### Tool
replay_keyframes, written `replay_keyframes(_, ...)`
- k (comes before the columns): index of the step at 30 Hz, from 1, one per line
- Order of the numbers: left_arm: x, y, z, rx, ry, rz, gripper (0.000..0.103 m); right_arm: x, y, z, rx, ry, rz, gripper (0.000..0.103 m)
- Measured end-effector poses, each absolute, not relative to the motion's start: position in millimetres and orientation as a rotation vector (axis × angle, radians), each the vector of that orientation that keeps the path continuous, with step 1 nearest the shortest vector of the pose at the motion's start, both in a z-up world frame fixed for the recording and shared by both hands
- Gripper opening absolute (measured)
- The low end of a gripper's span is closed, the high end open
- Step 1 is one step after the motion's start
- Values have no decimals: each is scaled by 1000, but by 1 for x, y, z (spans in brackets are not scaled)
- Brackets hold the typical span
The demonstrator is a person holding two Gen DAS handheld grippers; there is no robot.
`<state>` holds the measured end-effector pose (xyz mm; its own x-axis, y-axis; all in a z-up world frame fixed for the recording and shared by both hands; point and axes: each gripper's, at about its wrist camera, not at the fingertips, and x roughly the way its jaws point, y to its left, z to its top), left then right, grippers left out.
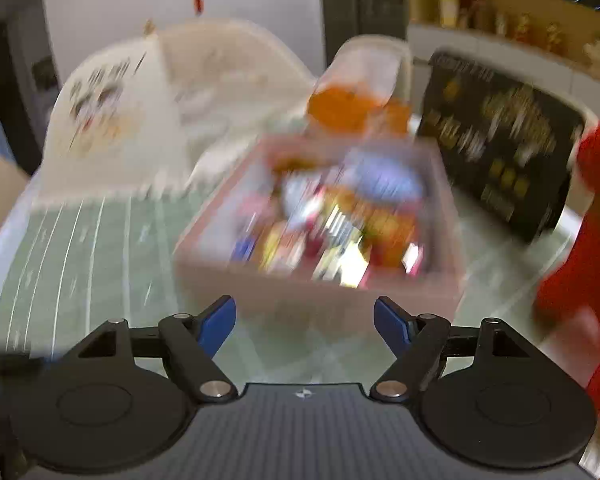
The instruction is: Organize snacks
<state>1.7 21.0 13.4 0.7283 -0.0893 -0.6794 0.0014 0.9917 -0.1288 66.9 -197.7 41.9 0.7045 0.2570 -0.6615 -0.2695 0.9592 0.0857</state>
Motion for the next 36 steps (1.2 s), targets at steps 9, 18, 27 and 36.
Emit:
replay_keyframes(9,-17,-4,3,2,647,-89,32,32,-182,-2,-63,780,172,95)
replay_keyframes(18,-3,-6,1,-13,630,-93,33,26,-191,-13,-18,697,122,103)
replay_keyframes(27,-1,-15,0,47,631,-75,33,29,-186,-15,-20,669,130,103)
replay_keyframes(36,-1,-13,0,27,632,-83,33,29,-186,-15,-19,668,131,103)
